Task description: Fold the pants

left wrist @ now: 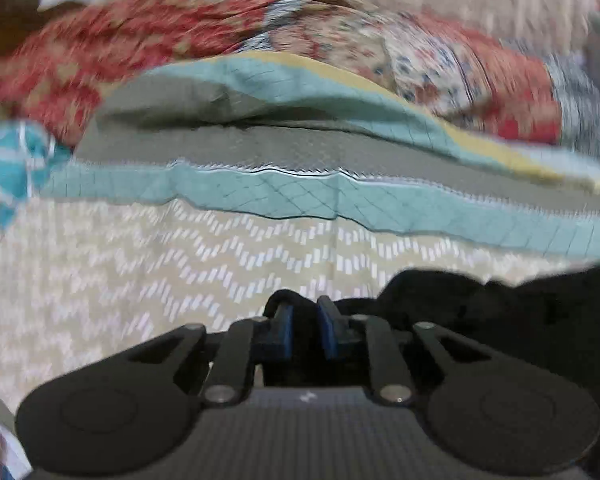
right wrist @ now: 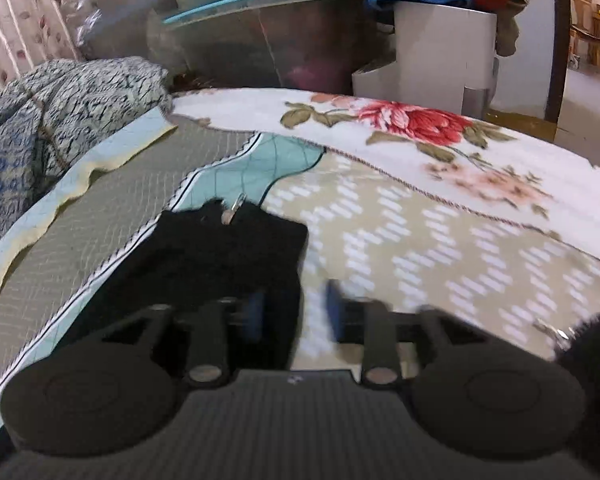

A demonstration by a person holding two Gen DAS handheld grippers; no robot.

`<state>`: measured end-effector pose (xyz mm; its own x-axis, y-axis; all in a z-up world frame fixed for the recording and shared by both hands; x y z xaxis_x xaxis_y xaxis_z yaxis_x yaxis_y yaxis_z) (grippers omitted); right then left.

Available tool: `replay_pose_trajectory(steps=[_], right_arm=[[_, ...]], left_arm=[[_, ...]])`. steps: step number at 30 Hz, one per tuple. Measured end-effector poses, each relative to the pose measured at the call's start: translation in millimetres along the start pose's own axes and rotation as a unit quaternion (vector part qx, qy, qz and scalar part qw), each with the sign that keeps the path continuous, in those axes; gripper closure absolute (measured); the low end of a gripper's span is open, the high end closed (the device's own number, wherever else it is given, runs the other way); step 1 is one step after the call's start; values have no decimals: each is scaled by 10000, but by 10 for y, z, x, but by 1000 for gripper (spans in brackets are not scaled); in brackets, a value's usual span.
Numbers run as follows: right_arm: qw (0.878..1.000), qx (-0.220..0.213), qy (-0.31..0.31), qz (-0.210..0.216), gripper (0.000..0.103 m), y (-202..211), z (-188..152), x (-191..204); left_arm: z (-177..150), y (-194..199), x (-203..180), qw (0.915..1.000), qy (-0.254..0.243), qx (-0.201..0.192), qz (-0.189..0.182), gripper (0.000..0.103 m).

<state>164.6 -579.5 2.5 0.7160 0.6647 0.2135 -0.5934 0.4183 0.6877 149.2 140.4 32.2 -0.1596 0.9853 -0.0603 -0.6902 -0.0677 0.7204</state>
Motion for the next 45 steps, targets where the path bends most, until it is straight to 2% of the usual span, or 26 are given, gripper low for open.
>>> replay_pose_trajectory(steps=[2, 4, 6, 7, 10, 12, 13, 14, 15, 16, 18, 22, 24, 25, 26, 28, 29, 30, 31, 33, 35, 37, 39, 41, 43, 45], right_arm=[[9991, -84, 20, 418, 47, 238, -32, 3], [9955, 2, 12, 944, 46, 447, -59, -7], [9889, 177, 14, 1478, 45, 675, -159, 2], [9851, 281, 62, 1696, 42, 790, -238, 38], [9715, 655, 427, 2240, 39, 1082, -534, 132], [9635, 847, 705, 2441, 39, 1249, -784, 191], [9599, 945, 833, 2505, 39, 1322, -908, 228], [9558, 1058, 987, 2558, 39, 1378, -1026, 268], [9523, 1144, 1126, 2595, 39, 1408, -1102, 317], [9491, 1206, 1254, 2627, 39, 1431, -1176, 377], [9454, 1244, 1480, 2624, 39, 1424, -1204, 521], [9487, 1098, 1370, 2630, 39, 1285, -898, 711], [9548, 985, 1289, 2492, 39, 1129, -669, 826], [9588, 926, 1215, 2394, 39, 1029, -540, 872], [9649, 857, 1089, 2233, 39, 927, -419, 933], [9754, 824, 791, 1887, 39, 620, -107, 1040], [9792, 851, 630, 1733, 39, 462, 25, 1056], [9826, 888, 475, 1561, 39, 317, 125, 1088], [9852, 957, 357, 1380, 39, 132, 238, 1135], [9889, 1007, 273, 1055, 39, -146, 361, 1239], [9927, 980, 277, 650, 38, -352, 395, 1312], [9932, 1039, 359, 383, 37, -602, 443, 1272], [9940, 999, 442, 4, 37, -784, 428, 1246], [9926, 1005, 680, -80, 40, -908, 385, 1191], [9911, 740, 1090, -187, 69, -873, 317, 1220], [9931, 719, 928, 61, 93, -812, 335, 1151]], left_arm=[[-2, 90, 163, 9991, 380, -9, -178, 55], [4, 168, 286, 9989, 440, -158, 34, 57], [20, 209, 456, 9978, 644, -135, -104, 55], [28, 218, 544, 9958, 851, -74, -344, 47], [41, 168, 646, 9899, 1080, 72, -920, 10], [6, 67, 610, 9886, 997, 161, -1118, 10], [-23, -15, 566, 9875, 937, 314, -1231, 12], [-47, -91, 521, 9866, 901, 428, -1293, 28], [-86, -172, 457, 9866, 807, 534, -1314, 48], [-113, -229, 395, 9877, 661, 622, -1275, 79], [-134, -209, 324, 9923, 464, 465, -1049, 91], [-145, 84, 477, 9911, 705, -69, -1126, 92], [-138, 72, 535, 9904, 775, -44, -1146, 84], [-134, 45, 528, 9902, 757, 11, -1174, 71], [-130, 7, 501, 9912, 696, 71, -1125, 48], [-114, -32, 448, 9935, 596, 52, -965, 22], [-92, -49, 408, 9937, 541, -39, -975, 14], [-82, -53, 367, 9932, 504, -116, -1047, 14], [-77, -53, 332, 9923, 460, -168, -1134, 14], [-55, -109, 227, 9929, 276, -281, -1122, 24], [-62, -171, 115, 9949, -144, -341, -934, 67], [-74, -201, 74, 9964, -366, -384, -657, 87], [-72, -192, 115, 9962, -311, -372, -718, 91], [-66, -151, 140, 9960, -281, -378, -756, 92], [-62, -75, 140, 9965, -348, -461, -600, 93], [-44, 28, 147, 9963, -290, -598, -537, 93]])
Point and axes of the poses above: each gripper's, at about its wrist camera, not at the fingertips, and y roughly against the way its jaws point, x to its left, z to its top, the point moved 2 cm from there along -y, roughly the way its jaws point, and after that the axes turned 2 degrees about x, right-handed, at the moved point
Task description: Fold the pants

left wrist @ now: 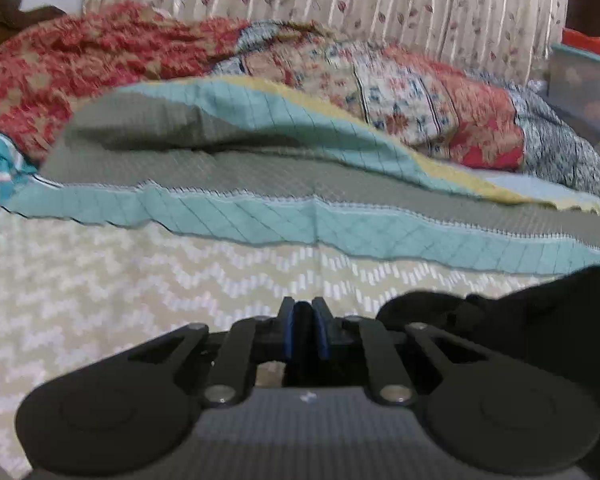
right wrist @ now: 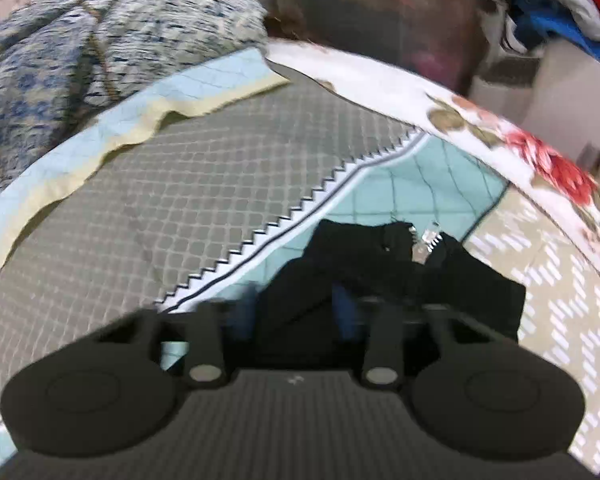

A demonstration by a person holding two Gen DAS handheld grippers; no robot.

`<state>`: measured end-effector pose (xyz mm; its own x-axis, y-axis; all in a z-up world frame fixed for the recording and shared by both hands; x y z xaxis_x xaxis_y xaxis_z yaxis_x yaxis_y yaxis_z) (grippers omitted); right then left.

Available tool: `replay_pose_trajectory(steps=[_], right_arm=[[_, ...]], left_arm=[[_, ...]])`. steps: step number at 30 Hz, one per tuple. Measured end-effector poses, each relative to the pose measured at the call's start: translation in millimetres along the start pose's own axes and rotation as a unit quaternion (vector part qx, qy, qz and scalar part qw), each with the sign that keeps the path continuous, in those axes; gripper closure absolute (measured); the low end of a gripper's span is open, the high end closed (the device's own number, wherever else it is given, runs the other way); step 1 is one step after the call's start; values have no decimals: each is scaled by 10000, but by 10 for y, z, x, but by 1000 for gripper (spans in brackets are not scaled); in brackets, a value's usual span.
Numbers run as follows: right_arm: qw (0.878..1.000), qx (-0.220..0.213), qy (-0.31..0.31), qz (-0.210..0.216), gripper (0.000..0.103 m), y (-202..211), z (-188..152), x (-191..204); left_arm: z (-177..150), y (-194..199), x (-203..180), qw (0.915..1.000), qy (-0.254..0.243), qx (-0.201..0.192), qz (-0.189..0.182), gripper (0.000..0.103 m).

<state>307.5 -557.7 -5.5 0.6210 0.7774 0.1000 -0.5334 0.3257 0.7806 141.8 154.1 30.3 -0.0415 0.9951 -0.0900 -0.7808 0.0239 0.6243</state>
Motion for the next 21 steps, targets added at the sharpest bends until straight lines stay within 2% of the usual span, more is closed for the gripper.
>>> replay_pose_trajectory(steps=[4, 8, 11, 17, 19, 21], right_arm=[[9961, -470, -545, 515, 94, 377, 36, -237], [9838, -1014, -926, 1153, 94, 1020, -45, -559], [9749, -1273, -1083, 1469, 94, 1519, -164, -894], [9622, -1798, -1267, 1608, 95, 2321, -661, -1772], [9621, -1842, -1362, 1479, 95, 2458, -924, -2101], [9637, -1708, -1607, 1278, 95, 2475, -1194, -2433]], left_arm=[[97, 337, 23, 9988, 290, -386, -39, 93], [110, 753, -10, 9970, 330, -686, -164, 93], [51, 1078, -24, 9958, 331, -814, -249, 93], [-260, 1806, 77, 9912, 512, -1135, -448, 93], [-472, 2045, 133, 9901, 561, -1171, -528, 93], [-702, 2209, 174, 9906, 559, -1093, -601, 93]])
Point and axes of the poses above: each gripper's, at about its wrist camera, not at the fingertips, and y roughly against the way its jaws point, x to its left, z to its top, the point moved 2 cm from there along -y, roughly the way its jaws point, and after that the axes turned 2 degrees about x, right-handed, at the moved point
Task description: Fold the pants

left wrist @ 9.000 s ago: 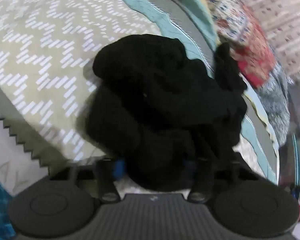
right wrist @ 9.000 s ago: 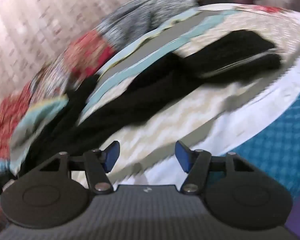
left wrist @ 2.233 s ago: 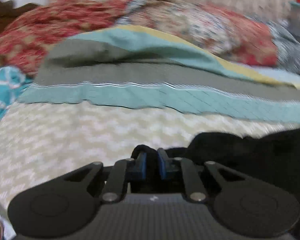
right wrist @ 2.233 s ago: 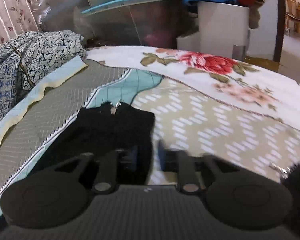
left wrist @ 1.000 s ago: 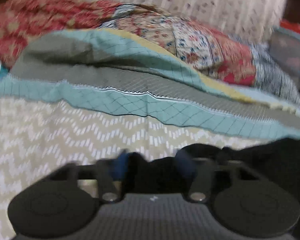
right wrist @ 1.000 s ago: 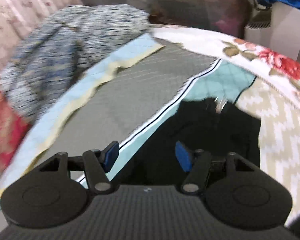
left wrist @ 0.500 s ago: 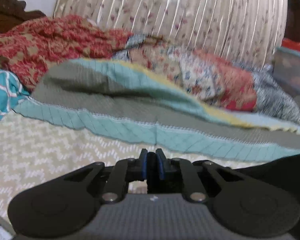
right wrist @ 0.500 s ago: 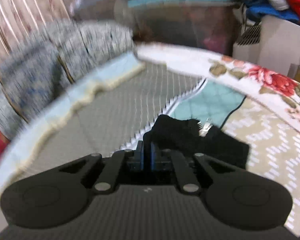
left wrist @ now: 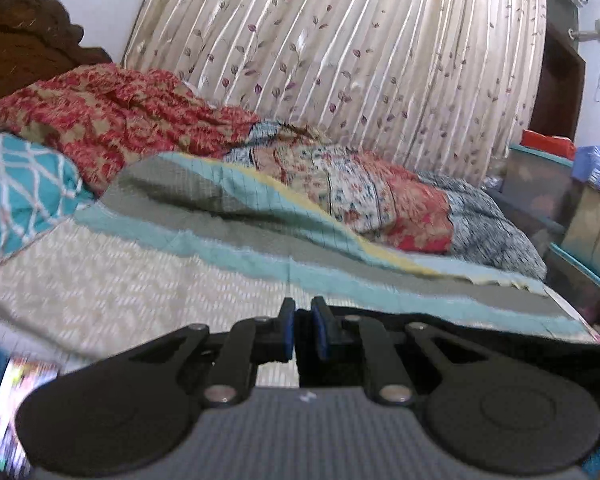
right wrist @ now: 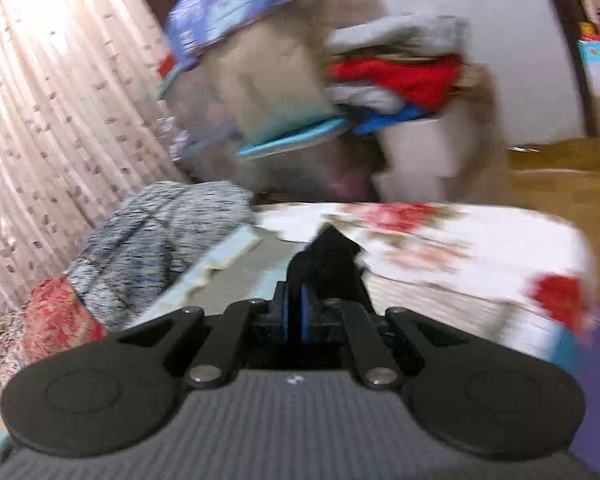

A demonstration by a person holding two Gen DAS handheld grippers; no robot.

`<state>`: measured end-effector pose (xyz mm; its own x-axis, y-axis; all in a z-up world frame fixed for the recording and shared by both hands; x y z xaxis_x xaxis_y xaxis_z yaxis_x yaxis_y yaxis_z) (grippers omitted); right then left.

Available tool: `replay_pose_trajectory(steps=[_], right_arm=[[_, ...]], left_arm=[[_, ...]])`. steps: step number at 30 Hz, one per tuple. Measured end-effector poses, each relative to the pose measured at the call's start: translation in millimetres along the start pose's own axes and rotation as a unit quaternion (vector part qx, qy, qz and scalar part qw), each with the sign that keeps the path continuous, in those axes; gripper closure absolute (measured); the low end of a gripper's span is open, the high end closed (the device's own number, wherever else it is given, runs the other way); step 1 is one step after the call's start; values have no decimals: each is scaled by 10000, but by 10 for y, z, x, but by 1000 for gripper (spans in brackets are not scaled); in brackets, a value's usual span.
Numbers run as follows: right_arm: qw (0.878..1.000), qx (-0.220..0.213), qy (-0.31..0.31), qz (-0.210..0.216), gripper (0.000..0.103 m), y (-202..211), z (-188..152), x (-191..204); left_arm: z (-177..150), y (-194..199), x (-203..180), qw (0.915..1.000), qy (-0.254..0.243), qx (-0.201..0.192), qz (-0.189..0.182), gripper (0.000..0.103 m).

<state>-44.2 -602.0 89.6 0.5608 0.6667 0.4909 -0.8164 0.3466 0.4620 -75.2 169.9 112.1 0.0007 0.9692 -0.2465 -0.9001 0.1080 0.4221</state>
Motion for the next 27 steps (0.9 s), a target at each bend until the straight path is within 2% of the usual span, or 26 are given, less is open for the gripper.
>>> replay_pose_trajectory(steps=[3, 5, 6, 7, 9, 10, 11, 14, 16, 17, 19, 21, 22, 24, 25, 26, 27], right_arm=[[9970, 409, -436, -484, 93, 30, -262, -532], [9883, 933, -674, -1006, 81, -45, -466, -801], [9837, 985, -921, -1189, 64, -23, -536, -901], [9799, 839, -1255, -1307, 52, 57, -589, -999], [9775, 513, -1548, -1337, 52, 253, -649, -1046], [9796, 444, -1464, -1306, 52, 320, -659, -993], [9823, 384, -1333, -1259, 52, 369, -659, -923], [9944, 156, -673, -797, 52, 598, -675, -557], [9992, 204, -229, -272, 52, 657, -695, -230], [9994, 315, 49, 122, 52, 657, -722, 9], [9928, 628, 591, 835, 52, 657, -831, 459], [9735, 1138, 1197, 1579, 51, 652, -1088, 1000], [9589, 1428, 1468, 1963, 51, 660, -1254, 1264], [9210, 2002, 1918, 2738, 50, 726, -1652, 1758], [8955, 2329, 2124, 3143, 49, 787, -1886, 2006], [8722, 2571, 2303, 3466, 47, 858, -2065, 2202], [8415, 2818, 2547, 3842, 43, 963, -2306, 2421]], left_arm=[[-382, 192, 62, 9990, 72, 436, -85, 90], [-608, 219, 84, 9961, 84, 869, 144, 75], [-718, 235, 105, 9933, 87, 1101, 336, 72], [-797, 265, 140, 9911, 149, 1260, 413, 70], [-852, 357, 224, 9885, 426, 1380, 446, 67], [-839, 417, 287, 9873, 623, 1378, 486, 60], [-820, 459, 332, 9861, 783, 1370, 528, 50], [-727, 559, 562, 9801, 1469, 1200, 581, 46], [-692, 527, 719, 9713, 2045, 1150, 399, 41], [-709, 504, 775, 9668, 2261, 1158, 290, 39], [-720, 317, 845, 9532, 2716, 1330, -62, 26], [-749, 95, 843, 9413, 2972, 1550, -398, 24], [-746, -33, 814, 9374, 3003, 1670, -563, 22], [-737, -269, 716, 9364, 2864, 1887, -740, 16], [-723, -394, 643, 9371, 2725, 2028, -808, 15], [-738, -485, 547, 9376, 2583, 2148, -894, 21], [-731, -597, 434, 9399, 2337, 2284, -994, 34]])
Point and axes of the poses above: each gripper's, at about its wrist camera, not at the fingertips, and y roughly against the way its jaws point, x to its left, z to its top, the point moved 2 cm from there along -y, roughly the way its jaws point, and after that the axes turned 2 degrees about x, right-handed, at the moved point
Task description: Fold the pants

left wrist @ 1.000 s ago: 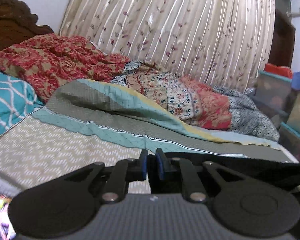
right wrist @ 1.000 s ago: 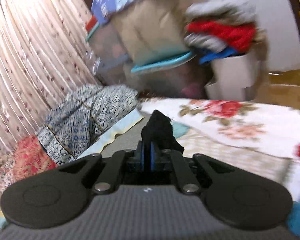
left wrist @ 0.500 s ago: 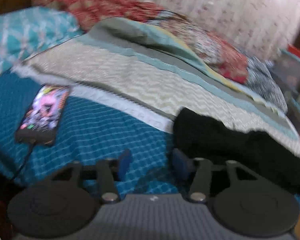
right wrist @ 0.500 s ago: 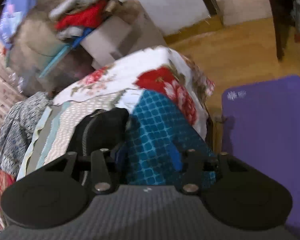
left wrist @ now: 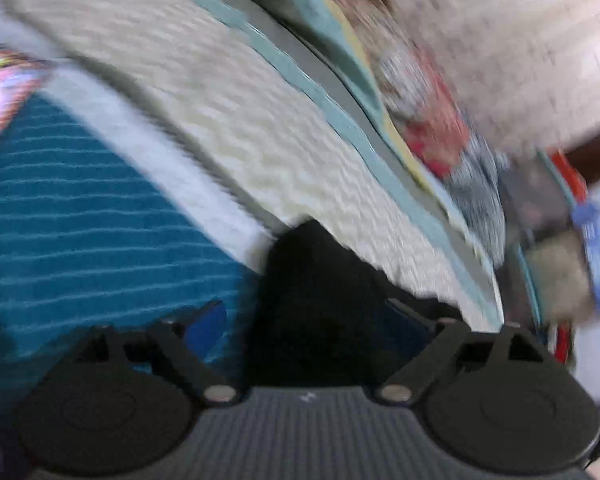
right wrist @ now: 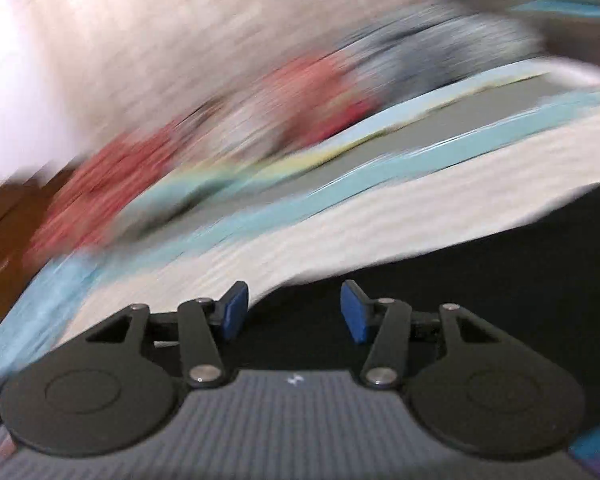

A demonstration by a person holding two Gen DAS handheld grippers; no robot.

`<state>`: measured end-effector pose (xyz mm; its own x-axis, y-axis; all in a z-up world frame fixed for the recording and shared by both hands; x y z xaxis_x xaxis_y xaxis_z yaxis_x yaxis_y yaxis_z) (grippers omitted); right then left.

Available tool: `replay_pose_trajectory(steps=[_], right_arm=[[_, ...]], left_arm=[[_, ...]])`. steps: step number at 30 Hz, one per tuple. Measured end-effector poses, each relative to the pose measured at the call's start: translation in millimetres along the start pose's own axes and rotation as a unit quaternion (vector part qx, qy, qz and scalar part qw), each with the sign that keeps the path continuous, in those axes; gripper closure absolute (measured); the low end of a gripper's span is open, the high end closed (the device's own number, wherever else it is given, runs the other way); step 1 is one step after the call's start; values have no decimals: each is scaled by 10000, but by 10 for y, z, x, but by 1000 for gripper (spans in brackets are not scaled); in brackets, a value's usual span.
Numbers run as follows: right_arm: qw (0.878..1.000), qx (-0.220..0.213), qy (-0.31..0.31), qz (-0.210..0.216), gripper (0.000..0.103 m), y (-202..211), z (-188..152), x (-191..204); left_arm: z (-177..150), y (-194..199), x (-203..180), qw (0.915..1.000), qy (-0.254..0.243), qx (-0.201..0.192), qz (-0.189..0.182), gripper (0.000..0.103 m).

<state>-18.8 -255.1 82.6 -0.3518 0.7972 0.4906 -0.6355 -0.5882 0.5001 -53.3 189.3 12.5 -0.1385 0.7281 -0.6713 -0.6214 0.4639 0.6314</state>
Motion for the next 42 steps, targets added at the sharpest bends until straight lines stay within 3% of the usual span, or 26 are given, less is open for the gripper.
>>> replay_pose_trajectory(steps=[1, 2, 4, 7, 8, 10, 12, 14, 16, 23, 27, 34, 42], right_arm=[[9989, 227, 276, 301, 37, -165, -64, 226], [9956, 461, 595, 558, 34, -334, -135, 450], [9858, 841, 1150, 888, 33, -650, -296, 827], [9744, 1296, 1512, 1047, 36, -1007, -505, 1151], [9714, 1444, 1512, 1128, 36, -1106, -578, 1216], [9683, 1653, 1559, 1041, 36, -1279, -705, 1237], [9671, 1907, 1493, 780, 36, -1453, -771, 1212], [9716, 1841, 1239, 823, 36, -1465, -750, 1175], [9740, 1775, 1077, 905, 36, -1426, -654, 1170], [9882, 1224, 669, 640, 35, -1186, -522, 1026], [9937, 976, 373, 408, 35, -1028, -573, 817], [9956, 938, -50, -63, 35, -775, -784, 602], [9958, 500, -524, -565, 35, -396, -836, 379]], left_arm=[[11, -105, -104, 9993, -330, 172, 104, 59], [-14, -149, -203, 9974, -646, 208, 253, 71], [23, -122, -400, 9920, -1219, -45, 323, 84], [192, 126, -529, 9883, -1246, -877, -84, 88], [244, 254, -520, 9837, -1139, -1377, -176, 89], [286, 363, -414, 9767, -841, -1972, -133, 100], [301, 294, -272, 9781, -525, -1995, 263, 100], [250, 173, -71, 9873, -62, -1574, 219, 100], [140, 154, 0, 9892, 53, -1448, 229, 100], [-145, 262, -174, 9842, -498, -1052, 1337, 80], [-272, 312, -229, 9757, -651, -863, 1905, 80], [-397, 417, -333, 9655, -788, -869, 2325, 74], [-597, 463, -884, 9560, -1607, -945, 2264, 73]])
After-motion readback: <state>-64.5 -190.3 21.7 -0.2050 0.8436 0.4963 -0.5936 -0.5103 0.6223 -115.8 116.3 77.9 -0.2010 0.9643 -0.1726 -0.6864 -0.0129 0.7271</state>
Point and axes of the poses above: each gripper's, at about its wrist camera, not at the fingertips, and y roughly against the way its jaws point, x to its left, z to its top, the point moved 2 cm from there along -y, roughly the way its jaws point, and after that the axes turned 2 degrees about x, right-handed, at the moved point
